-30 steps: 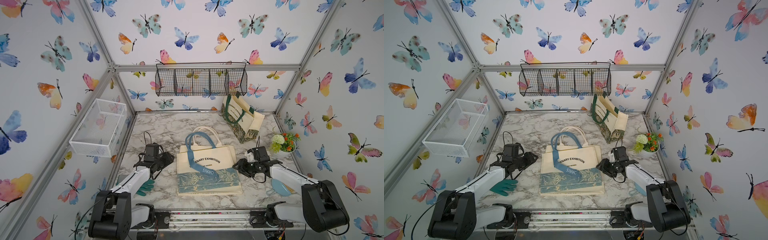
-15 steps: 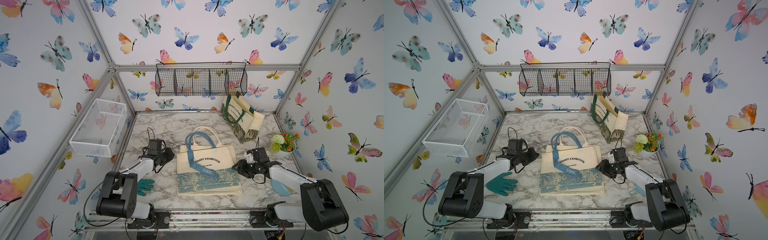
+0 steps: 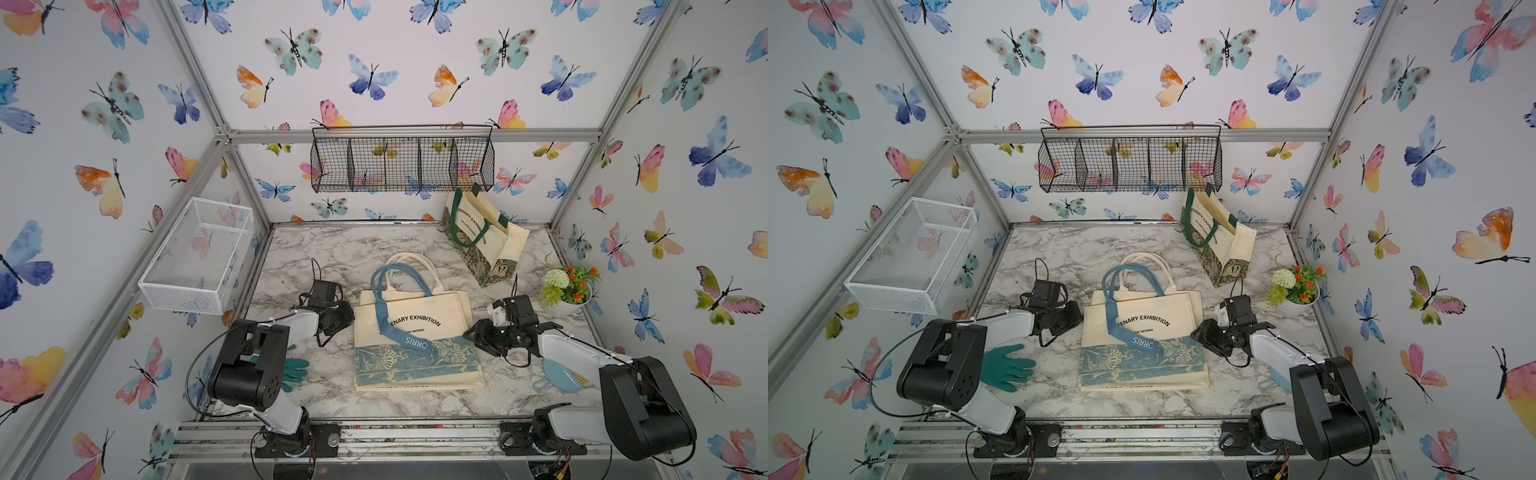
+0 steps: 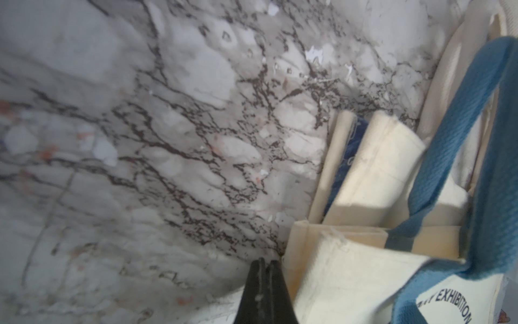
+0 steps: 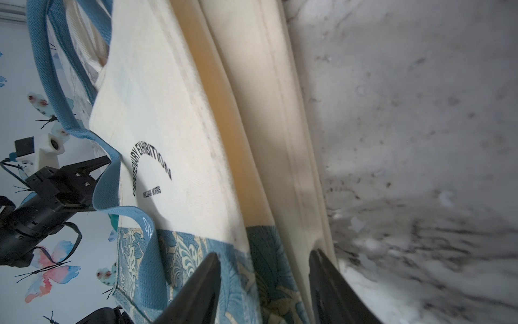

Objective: Put away the canvas bag
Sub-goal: Adjust the canvas bag at the center of the board.

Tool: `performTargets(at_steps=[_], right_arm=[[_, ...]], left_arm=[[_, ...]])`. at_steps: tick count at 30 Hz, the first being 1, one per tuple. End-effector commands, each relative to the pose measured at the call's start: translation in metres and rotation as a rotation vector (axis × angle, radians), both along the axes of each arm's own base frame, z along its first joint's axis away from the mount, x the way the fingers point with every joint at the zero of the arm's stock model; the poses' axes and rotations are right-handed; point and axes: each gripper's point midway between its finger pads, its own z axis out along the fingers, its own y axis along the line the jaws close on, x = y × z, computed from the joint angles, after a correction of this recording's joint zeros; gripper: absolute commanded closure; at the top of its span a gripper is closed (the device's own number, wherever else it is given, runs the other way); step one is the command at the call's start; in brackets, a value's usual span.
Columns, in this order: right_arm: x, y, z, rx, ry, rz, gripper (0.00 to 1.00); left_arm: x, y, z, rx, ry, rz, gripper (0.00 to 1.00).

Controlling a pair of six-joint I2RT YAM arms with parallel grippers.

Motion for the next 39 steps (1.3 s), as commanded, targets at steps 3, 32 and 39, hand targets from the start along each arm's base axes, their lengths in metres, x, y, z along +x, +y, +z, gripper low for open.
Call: performTargets(at_steps=[3,32,39], right_arm=[[-0.006,0.001,-0.005,0.005,0.020,0.007,0.45],[-0.006,0.003,-0.004,0.012,0.019,0.013,0.45],[-0.006,0.002,-0.003,0.014,0.016,0.014,0.45]], left_arm=[[0.007,-0.011,0.005,-0.031,-0.008,-0.014,1.00],[0.026,-0.042,0.029,-0.092,-0.063,-0.070,1.00],[0.025,-0.019,0.024,0.036,-0.039,-0.005,1.00]])
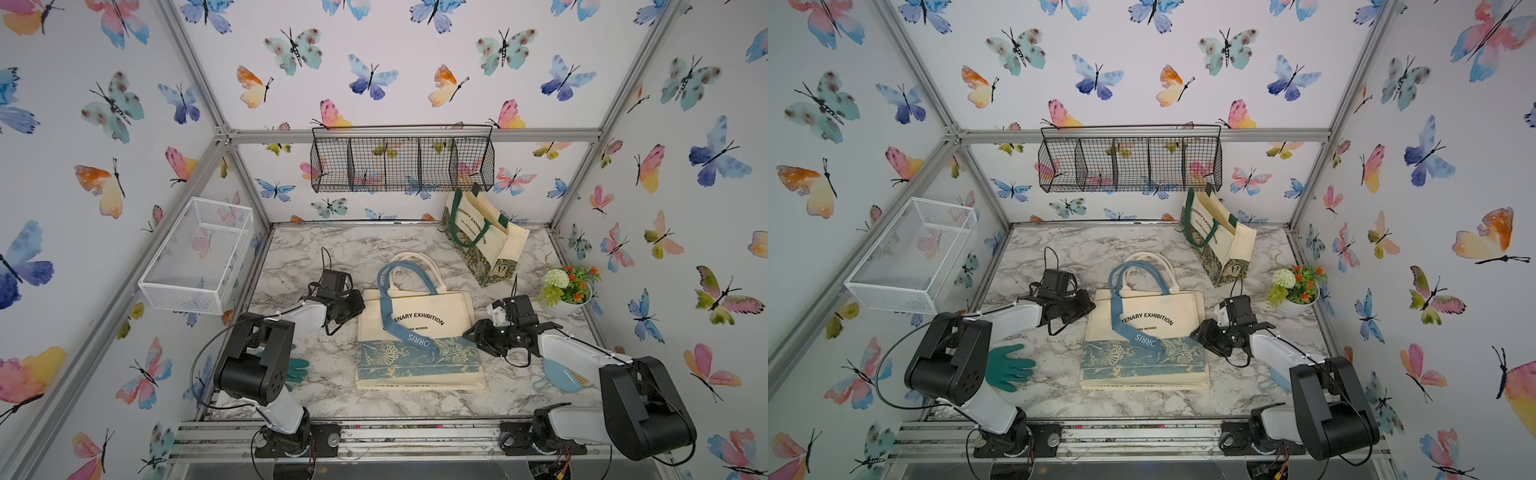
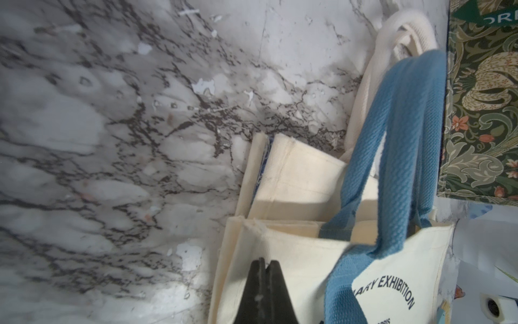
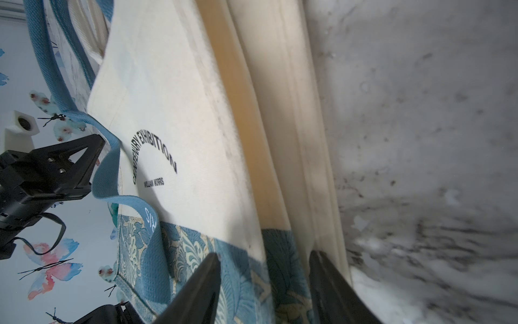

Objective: Put away the canvas bag
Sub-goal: Adjust the canvas bag at the center of the board.

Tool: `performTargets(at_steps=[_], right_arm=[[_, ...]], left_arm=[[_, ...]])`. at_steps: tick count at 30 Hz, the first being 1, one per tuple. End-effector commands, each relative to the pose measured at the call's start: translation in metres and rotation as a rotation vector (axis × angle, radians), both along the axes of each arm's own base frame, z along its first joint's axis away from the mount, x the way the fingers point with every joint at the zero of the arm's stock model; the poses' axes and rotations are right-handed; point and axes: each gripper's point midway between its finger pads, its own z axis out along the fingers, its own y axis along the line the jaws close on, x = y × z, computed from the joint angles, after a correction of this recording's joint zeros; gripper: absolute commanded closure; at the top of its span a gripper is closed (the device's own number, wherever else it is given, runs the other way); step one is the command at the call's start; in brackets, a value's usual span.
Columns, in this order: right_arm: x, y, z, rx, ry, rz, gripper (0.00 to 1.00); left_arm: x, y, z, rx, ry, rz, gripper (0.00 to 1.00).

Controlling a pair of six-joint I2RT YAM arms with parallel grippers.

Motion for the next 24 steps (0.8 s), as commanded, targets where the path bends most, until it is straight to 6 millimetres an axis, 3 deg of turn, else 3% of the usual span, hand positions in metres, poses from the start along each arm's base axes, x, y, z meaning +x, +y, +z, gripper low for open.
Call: performTargets(at_steps=[1,4,12,19,24], right_arm=[[-0.005,0.001,-0.003,0.006,0.011,0.009,0.45],[-0.006,0.001,-0.004,0.005,0.014,0.009,0.45],[-0.006,0.001,-0.002,0.007,0.011,0.013,0.45],[-0.008,0.001,-0.004,0.004,0.015,0.014,0.45],[-0.006,0.001,-0.003,0.007,0.015,0.014,0.45]], left_arm=[[-0.002,0.020,-0.004,0.117,0.020,0.052,1.00],[-0.004,0.028,-0.007,0.153,0.037,0.075,1.00],[-0.004,0.018,-0.025,0.105,0.076,0.057,1.00],[0.000,-0.002,-0.021,0.008,0.060,0.004,1.00],[0.005,-0.007,-0.008,-0.023,0.020,-0.004,1.00]])
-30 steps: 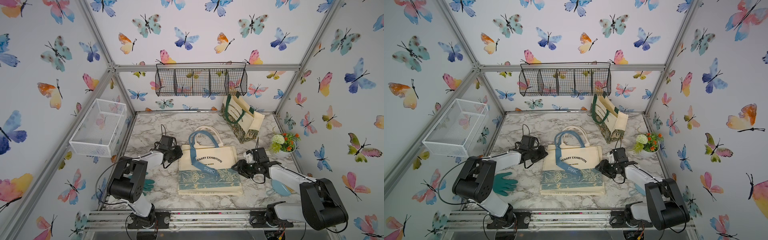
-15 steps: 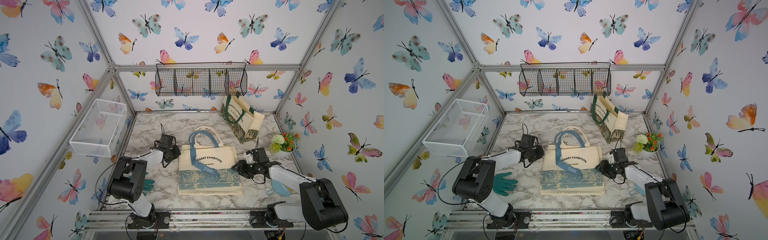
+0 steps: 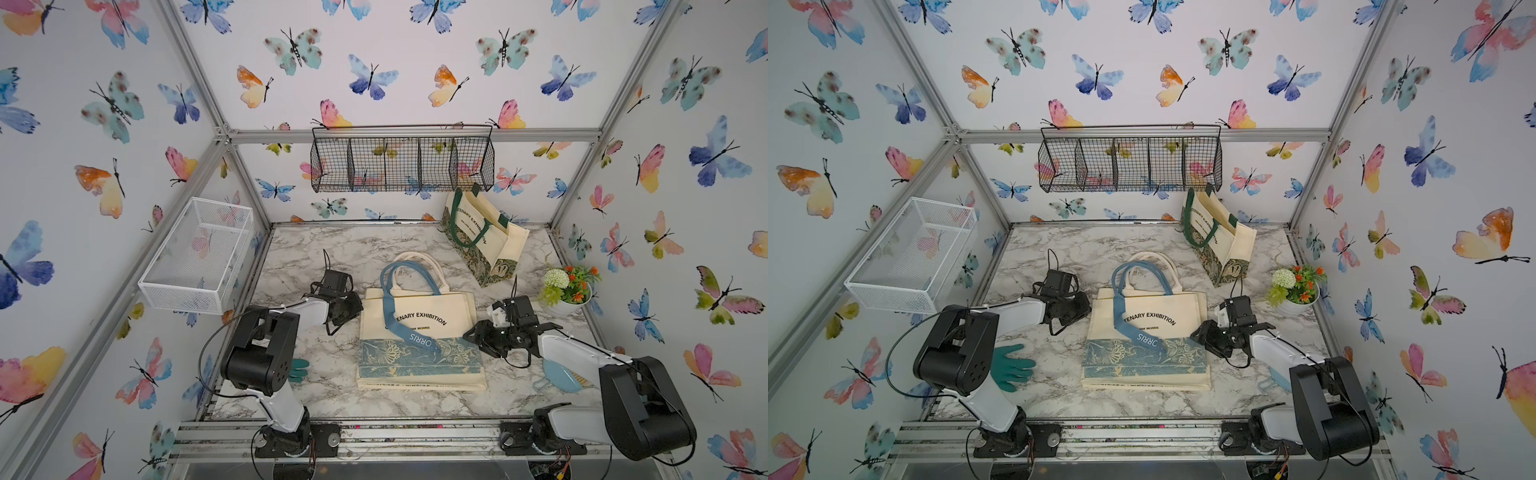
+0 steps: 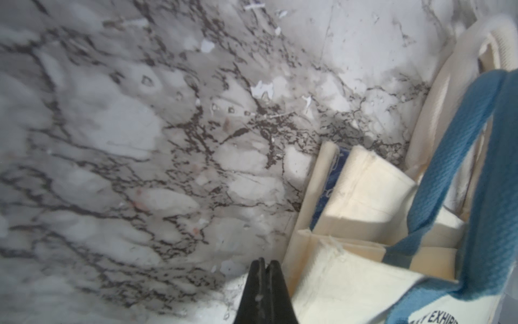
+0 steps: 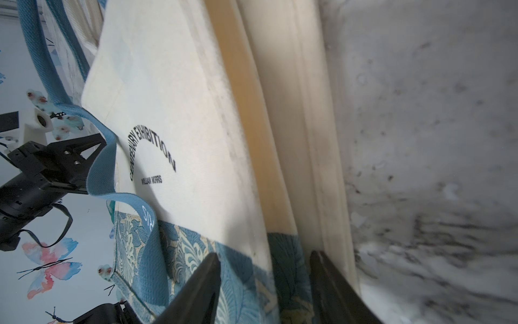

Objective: Put away the canvas bag
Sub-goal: Adjust the canvas bag at the center of the board.

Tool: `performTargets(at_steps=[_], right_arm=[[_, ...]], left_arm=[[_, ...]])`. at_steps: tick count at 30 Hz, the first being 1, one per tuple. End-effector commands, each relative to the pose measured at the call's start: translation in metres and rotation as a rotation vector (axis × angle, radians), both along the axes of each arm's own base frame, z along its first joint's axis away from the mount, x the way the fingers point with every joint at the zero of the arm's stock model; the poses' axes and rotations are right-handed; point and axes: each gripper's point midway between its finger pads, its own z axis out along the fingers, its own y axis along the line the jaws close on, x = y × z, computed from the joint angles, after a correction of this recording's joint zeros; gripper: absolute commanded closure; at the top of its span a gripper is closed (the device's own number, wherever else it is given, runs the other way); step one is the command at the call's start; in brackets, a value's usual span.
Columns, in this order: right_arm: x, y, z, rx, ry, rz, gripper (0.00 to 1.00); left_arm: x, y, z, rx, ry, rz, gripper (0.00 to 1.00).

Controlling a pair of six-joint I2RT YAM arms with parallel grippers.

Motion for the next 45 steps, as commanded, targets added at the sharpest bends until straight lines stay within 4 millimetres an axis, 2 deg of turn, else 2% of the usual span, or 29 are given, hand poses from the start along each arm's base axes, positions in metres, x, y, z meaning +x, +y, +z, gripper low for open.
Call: performTargets(at_steps=[1,7,17,25,28,31,35,38,40,42,43,45], right_arm=[[-0.004,0.002,-0.001,0.008,0.006,0.014,0.45],[-0.003,0.002,-0.001,0.008,0.007,0.013,0.45],[-0.002,0.002,0.001,0.007,0.005,0.013,0.45],[-0.003,0.002,0.001,0.006,0.006,0.010,0.45],[-0.001,0.001,0.003,-0.003,-0.002,0.009,0.45],[0.005,-0.009,0.012,-0.072,-0.040,0.005,0.44],[0.025,-0.038,0.046,-0.243,-0.164,-0.042,0.44],[0.034,-0.050,0.078,-0.311,-0.264,-0.065,0.43],[0.035,-0.047,0.091,-0.294,-0.303,-0.047,0.44],[0.028,-0.024,0.098,-0.178,-0.335,0.055,0.49],[0.019,-0.005,0.101,-0.072,-0.350,0.136,0.56],[-0.004,0.032,0.104,0.201,-0.338,0.246,0.91]], left_arm=[[0.005,-0.017,0.017,-0.082,-0.043,-0.043,1.00],[0.010,-0.029,0.030,-0.141,-0.070,-0.069,1.00],[0.007,-0.047,0.026,-0.184,-0.059,-0.112,1.00],[0.006,-0.042,0.025,-0.150,-0.055,-0.107,1.00],[0.005,-0.033,0.027,-0.124,-0.062,-0.099,1.00],[0.002,-0.021,0.044,-0.139,-0.110,-0.094,1.00],[-0.003,-0.003,0.080,-0.064,-0.206,-0.090,0.89],[-0.016,-0.004,0.104,-0.079,-0.253,-0.123,0.82],[-0.031,-0.017,0.119,-0.155,-0.290,-0.177,0.79],[-0.051,-0.042,0.133,-0.256,-0.327,-0.270,0.79],[-0.066,-0.061,0.139,-0.319,-0.335,-0.342,0.82],[-0.094,-0.095,0.142,-0.381,-0.328,-0.474,0.90]])
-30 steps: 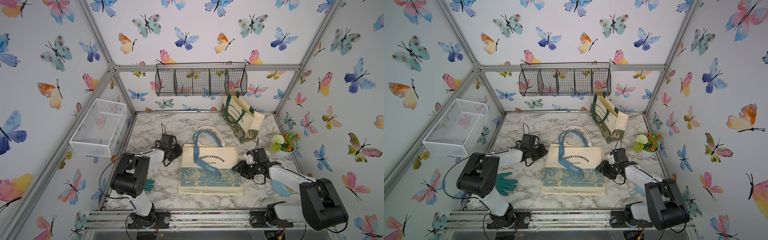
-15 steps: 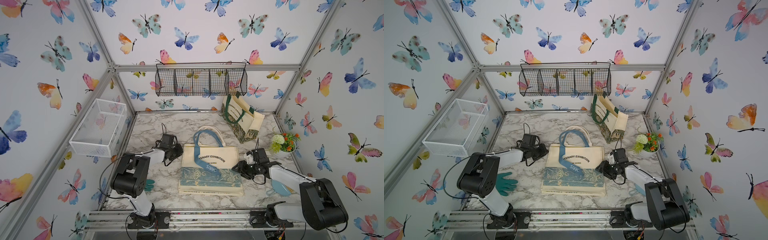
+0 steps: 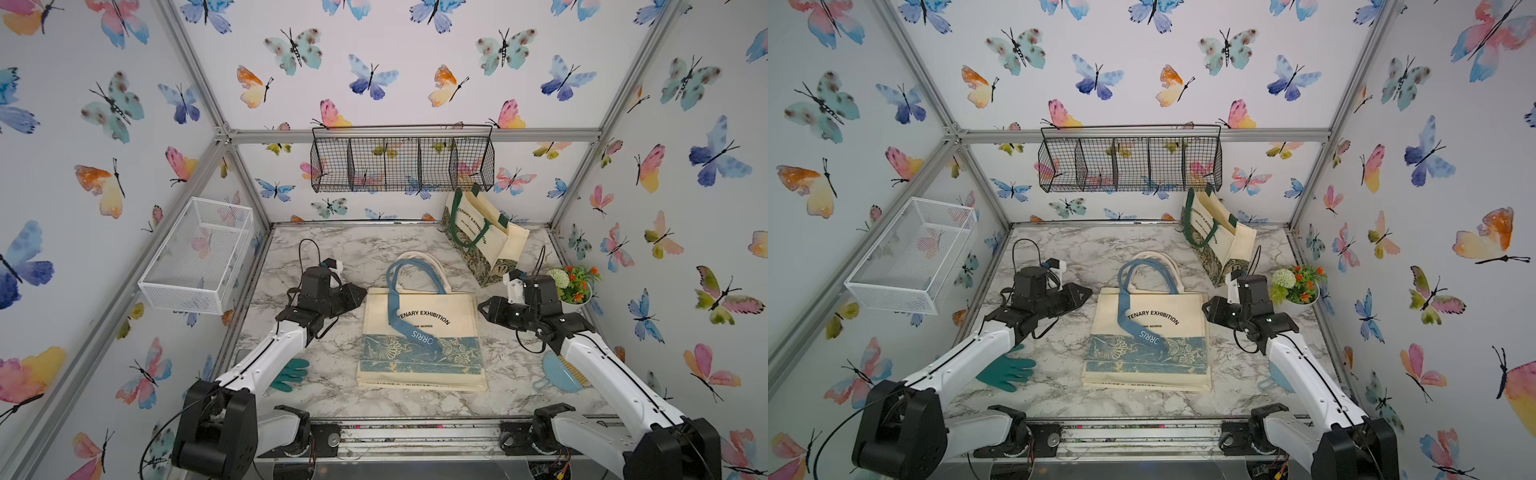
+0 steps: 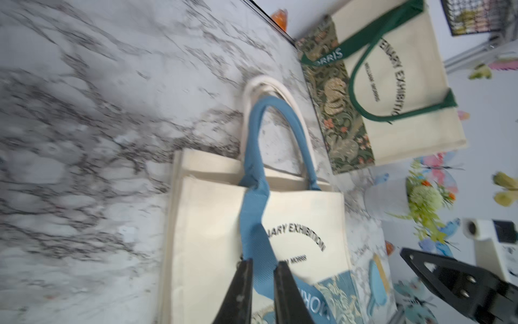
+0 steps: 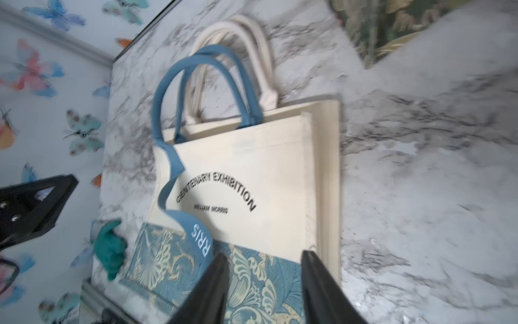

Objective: Put away the canvas bag
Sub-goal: Adjust the canvas bag at the center of the board.

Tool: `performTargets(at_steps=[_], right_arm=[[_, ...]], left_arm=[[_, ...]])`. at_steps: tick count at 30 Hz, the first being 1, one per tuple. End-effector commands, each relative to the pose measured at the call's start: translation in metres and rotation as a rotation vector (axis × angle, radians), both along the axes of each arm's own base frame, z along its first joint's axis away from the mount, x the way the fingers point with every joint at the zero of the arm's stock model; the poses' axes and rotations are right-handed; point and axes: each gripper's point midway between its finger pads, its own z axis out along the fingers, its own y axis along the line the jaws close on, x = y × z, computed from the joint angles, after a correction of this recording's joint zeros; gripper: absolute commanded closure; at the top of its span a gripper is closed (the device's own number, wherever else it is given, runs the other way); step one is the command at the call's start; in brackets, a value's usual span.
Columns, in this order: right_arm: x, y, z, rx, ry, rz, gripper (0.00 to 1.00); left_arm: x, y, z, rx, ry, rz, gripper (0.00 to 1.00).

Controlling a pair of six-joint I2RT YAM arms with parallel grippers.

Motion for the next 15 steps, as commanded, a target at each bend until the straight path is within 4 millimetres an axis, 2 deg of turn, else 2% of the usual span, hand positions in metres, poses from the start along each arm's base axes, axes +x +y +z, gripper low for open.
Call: performTargets(at_steps=[1,2,4,7,10,15], right_arm=[[-0.048,0.055,-0.008,0.326,0.089,0.282,0.99],[-0.059,0.067,-0.012,0.375,0.116,0.319,0.99],[-0.075,0.087,-0.020,0.357,0.136,0.388,0.99],[-0.084,0.108,-0.022,0.324,0.137,0.446,0.99],[-0.082,0.118,-0.015,0.347,0.128,0.449,0.99],[-0.082,0.133,-0.014,0.358,0.138,0.475,0.99]], left_arm=[[-0.060,-0.065,-0.003,-0.089,0.040,-0.309,0.94],[-0.075,-0.081,-0.008,-0.083,0.055,-0.379,0.97],[-0.099,-0.100,-0.022,-0.050,0.094,-0.460,1.00],[-0.118,-0.109,-0.044,-0.004,0.135,-0.484,1.00],[-0.124,-0.108,-0.054,-0.037,0.166,-0.476,1.00],[-0.124,-0.114,-0.053,-0.055,0.173,-0.489,1.00]])
